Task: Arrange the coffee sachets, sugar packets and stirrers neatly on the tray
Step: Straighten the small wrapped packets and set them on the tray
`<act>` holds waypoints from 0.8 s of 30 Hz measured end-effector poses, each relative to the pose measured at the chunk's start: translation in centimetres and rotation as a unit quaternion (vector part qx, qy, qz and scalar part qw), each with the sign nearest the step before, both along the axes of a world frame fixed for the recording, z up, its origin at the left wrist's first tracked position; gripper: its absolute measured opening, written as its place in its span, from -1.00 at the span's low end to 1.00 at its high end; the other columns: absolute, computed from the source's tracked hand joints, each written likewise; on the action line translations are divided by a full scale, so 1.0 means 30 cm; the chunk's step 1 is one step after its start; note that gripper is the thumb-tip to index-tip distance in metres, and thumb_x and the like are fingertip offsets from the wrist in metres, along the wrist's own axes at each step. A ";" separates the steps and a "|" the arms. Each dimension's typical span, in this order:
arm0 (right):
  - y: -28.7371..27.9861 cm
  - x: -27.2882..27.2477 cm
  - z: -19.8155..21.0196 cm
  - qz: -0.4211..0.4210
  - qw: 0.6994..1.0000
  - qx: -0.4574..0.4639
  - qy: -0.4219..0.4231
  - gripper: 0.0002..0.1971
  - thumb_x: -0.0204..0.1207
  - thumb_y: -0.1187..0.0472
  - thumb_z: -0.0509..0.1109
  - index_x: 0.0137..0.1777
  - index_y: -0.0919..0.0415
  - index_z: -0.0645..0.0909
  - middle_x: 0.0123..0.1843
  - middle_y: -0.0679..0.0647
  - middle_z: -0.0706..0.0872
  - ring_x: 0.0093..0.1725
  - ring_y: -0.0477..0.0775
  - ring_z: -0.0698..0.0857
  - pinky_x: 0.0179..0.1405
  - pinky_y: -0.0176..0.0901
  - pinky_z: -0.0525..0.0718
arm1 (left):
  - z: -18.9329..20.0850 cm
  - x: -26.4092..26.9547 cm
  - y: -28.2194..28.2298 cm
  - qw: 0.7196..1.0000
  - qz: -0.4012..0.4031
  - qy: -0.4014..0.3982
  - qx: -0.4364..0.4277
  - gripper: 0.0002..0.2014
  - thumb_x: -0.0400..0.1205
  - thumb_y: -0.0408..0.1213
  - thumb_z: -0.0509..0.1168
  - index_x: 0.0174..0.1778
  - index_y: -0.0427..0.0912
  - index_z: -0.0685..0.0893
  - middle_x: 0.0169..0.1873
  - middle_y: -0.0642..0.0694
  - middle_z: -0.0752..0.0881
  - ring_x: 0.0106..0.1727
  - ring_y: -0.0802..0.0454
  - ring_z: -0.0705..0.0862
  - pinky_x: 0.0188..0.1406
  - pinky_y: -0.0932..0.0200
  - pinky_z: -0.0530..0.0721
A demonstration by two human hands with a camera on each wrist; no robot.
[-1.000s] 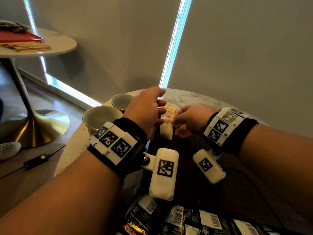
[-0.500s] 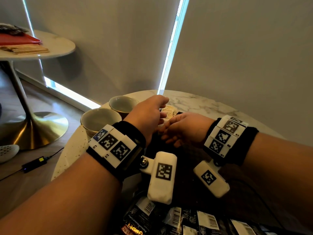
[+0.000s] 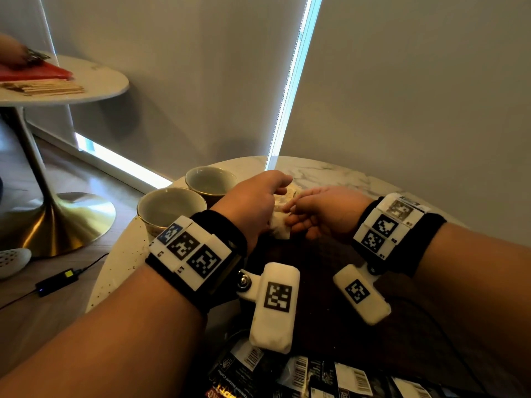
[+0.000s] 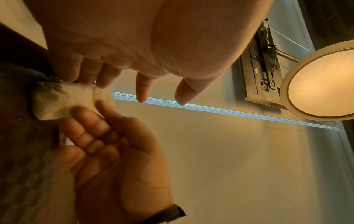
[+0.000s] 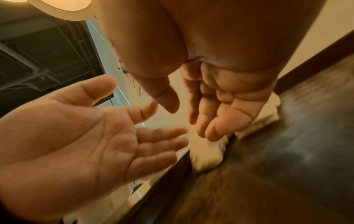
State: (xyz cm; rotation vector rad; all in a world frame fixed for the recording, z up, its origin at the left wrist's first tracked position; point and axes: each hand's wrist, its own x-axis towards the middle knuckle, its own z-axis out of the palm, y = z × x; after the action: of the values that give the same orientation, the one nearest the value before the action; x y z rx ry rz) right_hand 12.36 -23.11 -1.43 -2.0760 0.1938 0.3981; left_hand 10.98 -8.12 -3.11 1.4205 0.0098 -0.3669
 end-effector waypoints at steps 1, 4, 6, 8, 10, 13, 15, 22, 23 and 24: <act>-0.018 0.010 0.011 -0.017 1.000 -0.005 -0.017 -0.84 0.68 0.36 0.26 0.10 0.31 0.67 -0.10 0.25 0.72 -0.14 0.16 0.68 -0.28 -0.11 0.59 | 0.001 0.000 -0.001 1.000 0.000 0.001 0.001 -0.77 0.70 -0.01 0.22 0.05 -0.07 0.66 -0.08 -0.04 0.62 0.14 -0.10 0.56 0.01 -0.01 0.48; -0.078 0.037 0.029 -0.068 0.997 -0.006 -0.028 -0.82 0.71 0.31 0.22 0.14 0.32 0.64 -0.23 0.17 0.69 -0.30 0.06 0.65 -0.35 -0.17 0.55 | 0.005 0.002 -0.003 1.000 0.003 0.005 0.013 -0.80 0.70 -0.02 0.23 0.03 -0.04 0.66 -0.07 0.00 0.62 0.14 -0.07 0.55 0.00 -0.02 0.49; -0.104 0.046 0.020 -0.079 0.997 -0.001 -0.006 -0.83 0.71 0.29 0.22 0.11 0.31 0.64 -0.26 0.15 0.68 -0.31 0.04 0.65 -0.32 -0.16 0.55 | 0.005 0.001 -0.001 1.000 -0.001 0.009 0.024 -0.79 0.69 -0.01 0.25 0.05 -0.05 0.67 -0.04 -0.03 0.62 0.13 -0.07 0.55 -0.04 0.00 0.52; -0.111 0.047 0.004 -0.073 0.997 0.000 0.024 -0.85 0.71 0.28 0.23 0.05 0.28 0.63 -0.26 0.14 0.68 -0.30 0.04 0.65 -0.27 -0.15 0.55 | 0.000 0.003 -0.003 0.999 -0.007 0.020 0.037 -0.74 0.67 0.03 0.27 0.06 -0.08 0.67 0.01 -0.12 0.61 0.10 -0.12 0.57 -0.03 -0.01 0.57; -0.103 0.046 -0.015 -0.061 0.997 0.005 0.051 -0.86 0.70 0.26 0.25 0.04 0.27 0.63 -0.24 0.13 0.68 -0.28 0.03 0.65 -0.24 -0.15 0.57 | -0.004 0.002 -0.004 0.998 -0.015 0.029 0.048 -0.72 0.67 0.05 0.27 0.06 -0.08 0.67 0.04 -0.19 0.62 0.11 -0.14 0.59 0.05 -0.04 0.59; -0.095 0.055 -0.023 -0.057 0.997 0.006 0.059 -0.86 0.70 0.27 0.26 0.06 0.27 0.64 -0.24 0.13 0.69 -0.26 0.04 0.65 -0.19 -0.14 0.60 | -0.010 0.005 -0.008 0.997 -0.023 0.040 0.054 -0.70 0.67 0.06 0.26 0.09 -0.09 0.67 0.08 -0.22 0.64 0.18 -0.16 0.61 0.18 -0.09 0.60; -0.096 0.062 -0.021 -0.060 0.996 0.003 0.058 -0.85 0.69 0.29 0.26 0.10 0.30 0.64 -0.24 0.15 0.69 -0.26 0.05 0.65 -0.18 -0.13 0.63 | -0.012 0.007 -0.009 0.997 -0.021 0.042 0.054 -0.70 0.67 0.05 0.25 0.08 -0.10 0.68 0.03 -0.19 0.63 0.16 -0.15 0.60 0.17 -0.09 0.58; -0.105 0.079 -0.043 -0.091 0.993 0.048 0.059 -0.84 0.69 0.31 0.24 0.12 0.40 0.58 -0.22 0.24 0.68 -0.25 0.14 0.71 -0.18 -0.11 0.74 | -0.019 0.009 -0.023 0.999 -0.013 0.023 0.038 -0.83 0.73 -0.04 0.21 -0.03 0.01 0.65 -0.19 -0.01 0.57 -0.05 0.01 0.53 0.03 0.00 0.48; -0.107 0.079 -0.042 -0.092 0.992 0.054 0.060 -0.83 0.69 0.31 0.24 0.14 0.41 0.57 -0.22 0.25 0.68 -0.25 0.14 0.71 -0.17 -0.10 0.74 | -0.020 0.010 -0.026 0.999 -0.015 0.019 0.039 -0.84 0.74 -0.06 0.20 -0.04 0.03 0.64 -0.19 0.01 0.56 -0.04 0.03 0.52 0.04 0.00 0.46; -0.109 0.079 -0.042 -0.090 0.993 0.055 0.059 -0.83 0.69 0.30 0.24 0.15 0.40 0.57 -0.22 0.24 0.68 -0.26 0.14 0.71 -0.20 -0.11 0.74 | -0.023 0.011 -0.028 0.999 -0.017 0.016 0.041 -0.85 0.75 -0.07 0.19 -0.04 0.05 0.65 -0.18 0.01 0.57 0.00 0.02 0.53 0.06 0.00 0.46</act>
State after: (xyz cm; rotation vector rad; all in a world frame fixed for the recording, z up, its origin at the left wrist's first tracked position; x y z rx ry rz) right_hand 14.73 -26.37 -2.69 -1.9098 0.4187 0.4126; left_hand 11.31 -8.97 -3.81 1.4975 0.0265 -0.4211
